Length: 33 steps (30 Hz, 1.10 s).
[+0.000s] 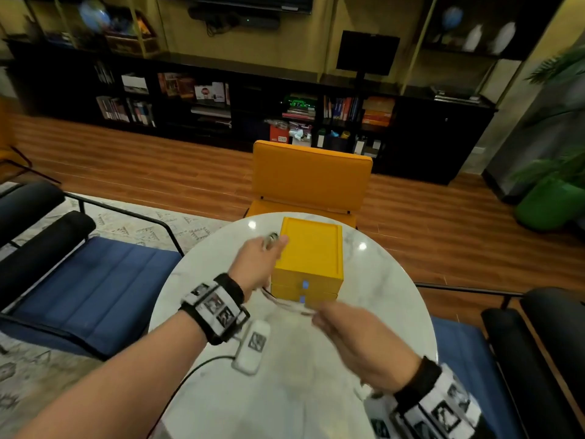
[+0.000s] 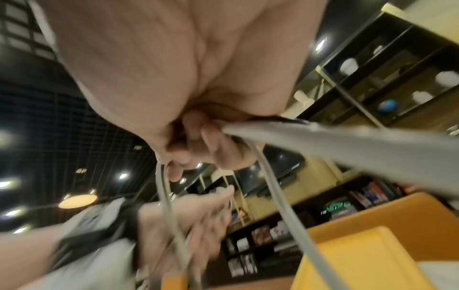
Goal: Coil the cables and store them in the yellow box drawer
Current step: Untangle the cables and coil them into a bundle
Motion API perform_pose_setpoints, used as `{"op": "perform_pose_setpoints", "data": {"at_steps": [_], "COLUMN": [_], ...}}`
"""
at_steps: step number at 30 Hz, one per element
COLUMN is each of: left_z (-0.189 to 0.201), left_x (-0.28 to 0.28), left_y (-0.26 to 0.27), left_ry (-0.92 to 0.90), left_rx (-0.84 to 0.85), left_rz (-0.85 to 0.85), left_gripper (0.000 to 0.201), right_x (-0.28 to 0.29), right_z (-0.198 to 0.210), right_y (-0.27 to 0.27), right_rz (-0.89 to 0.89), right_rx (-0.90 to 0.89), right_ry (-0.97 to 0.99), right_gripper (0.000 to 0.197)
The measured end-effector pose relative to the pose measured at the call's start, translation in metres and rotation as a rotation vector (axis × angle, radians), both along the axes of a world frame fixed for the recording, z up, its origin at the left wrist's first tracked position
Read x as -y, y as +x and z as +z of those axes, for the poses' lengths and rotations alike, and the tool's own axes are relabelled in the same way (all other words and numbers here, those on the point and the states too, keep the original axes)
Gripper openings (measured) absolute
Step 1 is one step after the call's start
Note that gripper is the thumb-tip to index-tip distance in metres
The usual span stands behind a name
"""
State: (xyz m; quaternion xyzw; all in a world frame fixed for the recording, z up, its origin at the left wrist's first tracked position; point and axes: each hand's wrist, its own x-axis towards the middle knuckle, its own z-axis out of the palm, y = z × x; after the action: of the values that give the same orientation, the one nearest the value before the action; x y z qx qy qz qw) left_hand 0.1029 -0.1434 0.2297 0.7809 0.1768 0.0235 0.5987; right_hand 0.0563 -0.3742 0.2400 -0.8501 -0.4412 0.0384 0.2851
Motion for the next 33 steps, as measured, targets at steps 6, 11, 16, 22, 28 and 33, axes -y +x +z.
{"op": "perform_pose_setpoints", "data": {"at_steps": [6,11,16,22,28,33], "left_z": [0.002,0.019,0.016,0.014,0.006,0.01], "left_x": [0.044,0.047,0.054,0.06,0.065,0.056], "left_y": [-0.038,-0.049,-0.049,-0.051,-0.047,-0.027], "left_ry": [-0.186,-0.317,-0.348,-0.402,-0.471,-0.463], "left_rx": [-0.256,-0.138,0.122,0.202,0.192,0.122], "left_rz": [-0.437,-0.582,-0.297,-0.107,0.096,0.255], "left_gripper": [0.095,0.035,0.024,0.035,0.037,0.044], "right_x": [0.0,-0.01,-0.026,-0.029,-0.04,-0.043], "right_z": [0.038,0.035,0.021,-0.004,-0.011,-0.038], "right_y": [0.059,0.06,0.051,0.022,0.013,0.005], "right_rz": [-0.221,-0.356,-0.458,-0.293,-0.217,-0.085], "right_rx": [0.072,0.05,0.163,-0.201,-0.252,-0.277], "right_ry": [0.168,0.356,0.549,0.505,0.301,0.217], "right_gripper": [0.021,0.012,0.014,0.056,0.075,0.061]}}
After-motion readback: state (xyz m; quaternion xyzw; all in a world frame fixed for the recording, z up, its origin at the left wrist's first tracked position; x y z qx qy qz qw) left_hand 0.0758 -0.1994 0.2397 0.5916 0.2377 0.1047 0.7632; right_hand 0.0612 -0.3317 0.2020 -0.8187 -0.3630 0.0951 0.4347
